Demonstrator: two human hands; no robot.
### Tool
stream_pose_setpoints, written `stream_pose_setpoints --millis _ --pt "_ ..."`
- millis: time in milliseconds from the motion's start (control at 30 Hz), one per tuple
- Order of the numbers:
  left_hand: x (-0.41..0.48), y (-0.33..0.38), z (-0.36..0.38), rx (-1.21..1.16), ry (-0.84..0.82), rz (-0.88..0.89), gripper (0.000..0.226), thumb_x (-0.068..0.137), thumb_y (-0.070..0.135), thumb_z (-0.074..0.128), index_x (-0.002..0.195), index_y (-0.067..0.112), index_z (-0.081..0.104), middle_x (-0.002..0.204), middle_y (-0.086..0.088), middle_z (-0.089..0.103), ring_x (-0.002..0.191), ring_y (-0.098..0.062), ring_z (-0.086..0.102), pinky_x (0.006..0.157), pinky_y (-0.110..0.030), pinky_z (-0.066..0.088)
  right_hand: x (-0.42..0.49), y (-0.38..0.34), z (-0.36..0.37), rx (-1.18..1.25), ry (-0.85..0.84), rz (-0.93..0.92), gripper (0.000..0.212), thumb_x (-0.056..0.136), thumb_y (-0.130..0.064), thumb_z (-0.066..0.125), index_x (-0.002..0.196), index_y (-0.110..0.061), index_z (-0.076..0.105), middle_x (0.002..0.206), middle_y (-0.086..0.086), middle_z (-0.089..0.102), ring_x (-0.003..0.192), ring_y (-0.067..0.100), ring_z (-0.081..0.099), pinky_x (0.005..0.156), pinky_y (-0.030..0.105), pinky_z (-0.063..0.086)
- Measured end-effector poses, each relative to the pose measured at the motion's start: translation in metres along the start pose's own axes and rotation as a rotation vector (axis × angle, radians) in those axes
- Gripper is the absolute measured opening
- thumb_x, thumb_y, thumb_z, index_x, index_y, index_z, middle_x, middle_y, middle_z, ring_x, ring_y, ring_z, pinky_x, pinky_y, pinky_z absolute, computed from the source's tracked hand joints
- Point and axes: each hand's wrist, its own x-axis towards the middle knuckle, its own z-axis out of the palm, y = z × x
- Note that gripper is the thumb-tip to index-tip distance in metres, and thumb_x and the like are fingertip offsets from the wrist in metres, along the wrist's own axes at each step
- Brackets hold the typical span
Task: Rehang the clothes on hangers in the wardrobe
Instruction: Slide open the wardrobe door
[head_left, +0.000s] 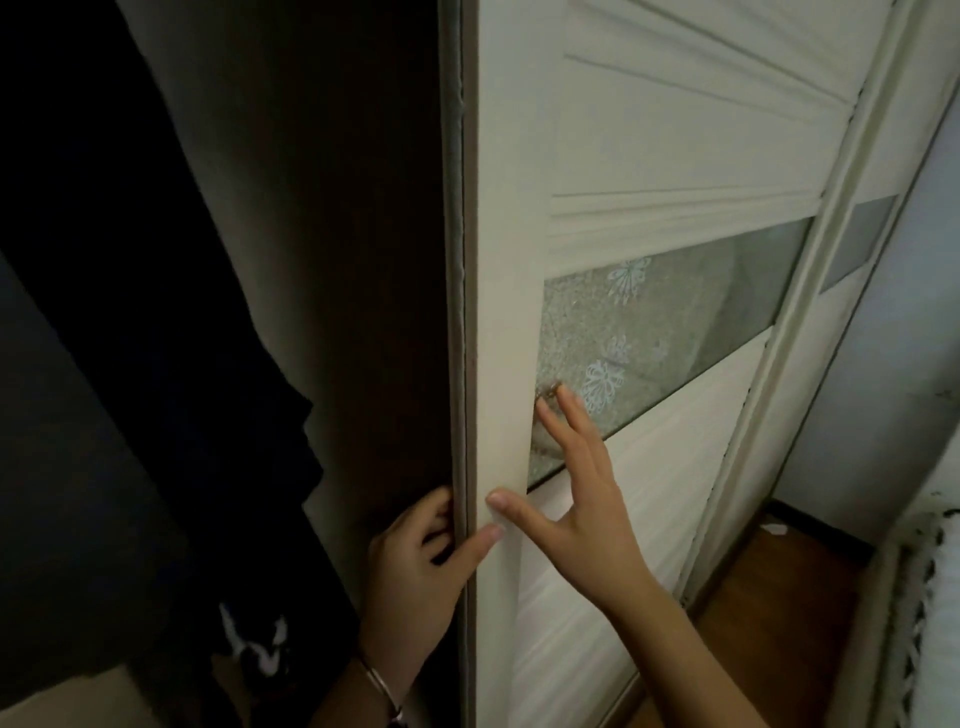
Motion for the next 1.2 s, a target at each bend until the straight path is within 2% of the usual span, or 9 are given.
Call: stream_pose_setpoints --millis 133,267,400,600,767,867,1000,1100,1200 --pt "0.022 0.006 0.028 -0.036 -0.089 -0.009 0.03 0.07 0.018 0.073 0.09 0.034 0.057 0.102 0.005 0.067 0.095 -0.007 0.063 0.068 -0.006 0.052 0.007 0.017 -0.021 -0.057 0.049 0.088 0.074 0.066 -0.076 0.05 0.131 -0.051 0.025 0.148 -0.029 0.017 0.139 -0.007 0.018 0.102 -0.003 0.021" --pt "0.043 0.009 0.055 -0.028 -0.13 0.016 0.025 0.07 0.016 0.074 0.084 0.028 0.057 0.091 0.001 0.067 0.088 -0.009 0.065 0.065 -0.009 0.053 0.018 0.033 -0.032 -0.115 0.09 0.15 0.083 0.066 -0.069 0.059 0.137 -0.036 0.033 0.147 -0.02 0.029 0.135 -0.002 0.028 0.109 0.026 0.037" --pt "0.052 0.007 0.064 -0.005 -0.142 0.042 0.029 0.07 0.012 0.074 0.077 0.03 0.053 0.083 0.007 0.064 0.083 -0.007 0.064 0.062 -0.008 0.053 0.026 0.037 -0.041 -0.173 0.093 0.137 0.078 0.067 -0.064 0.06 0.134 -0.035 0.033 0.134 -0.028 0.03 0.127 -0.006 0.032 0.106 0.025 0.04" --pt "0.053 0.009 0.06 0.019 -0.161 0.086 0.033 0.071 0.009 0.073 0.077 0.032 0.051 0.079 0.017 0.059 0.078 0.002 0.059 0.064 -0.008 0.052 0.026 0.04 -0.025 -0.094 0.149 0.192 0.082 0.066 -0.056 0.061 0.137 -0.026 0.034 0.144 -0.012 0.033 0.133 0.006 0.032 0.107 0.041 0.041" --pt "0.05 0.009 0.059 -0.037 -0.19 0.057 0.029 0.073 0.012 0.072 0.086 0.027 0.051 0.083 0.018 0.057 0.083 -0.004 0.06 0.072 -0.017 0.053 0.024 0.039 -0.024 -0.06 0.145 0.203 0.077 0.07 -0.055 0.062 0.137 -0.032 0.031 0.145 -0.014 0.032 0.133 0.004 0.032 0.107 0.041 0.041" --pt "0.044 0.005 0.055 -0.032 -0.223 0.059 0.031 0.077 0.014 0.068 0.102 0.022 0.053 0.086 0.023 0.054 0.082 0.005 0.056 0.068 -0.011 0.051 0.017 0.032 -0.021 -0.076 0.155 0.22 0.061 0.076 -0.049 0.064 0.129 -0.039 0.035 0.128 -0.024 0.04 0.114 -0.011 0.041 0.094 0.023 0.044" --pt "0.035 -0.011 0.041 0.024 -0.257 0.03 0.03 0.083 0.013 0.062 0.113 0.012 0.057 0.099 0.01 0.059 0.093 -0.004 0.059 0.076 -0.012 0.049 0.002 0.025 -0.017 -0.103 0.142 0.299 0.062 0.081 -0.04 0.064 0.135 -0.025 0.039 0.121 -0.02 0.044 0.102 -0.004 0.049 0.086 0.016 0.045" --pt "0.02 -0.031 0.024 0.089 -0.342 -0.006 0.017 0.086 0.015 0.057 0.1 0.024 0.061 0.093 0.016 0.06 0.089 0.001 0.059 0.073 -0.008 0.049 -0.02 0.027 -0.01 -0.175 0.145 0.317 0.054 0.083 -0.035 0.063 0.132 -0.02 0.046 0.126 -0.007 0.054 0.104 0.002 0.049 0.087 0.02 0.046" --pt "-0.005 -0.065 0.006 0.108 -0.315 -0.108 0.025 0.086 0.013 0.058 0.083 0.038 0.058 0.089 0.012 0.065 0.091 -0.011 0.065 0.08 -0.021 0.051 -0.054 0.034 0.005 -0.219 0.138 0.397 0.036 0.085 -0.031 0.062 0.117 -0.016 0.059 0.105 -0.002 0.064 0.093 0.006 0.057 0.082 0.031 0.055"
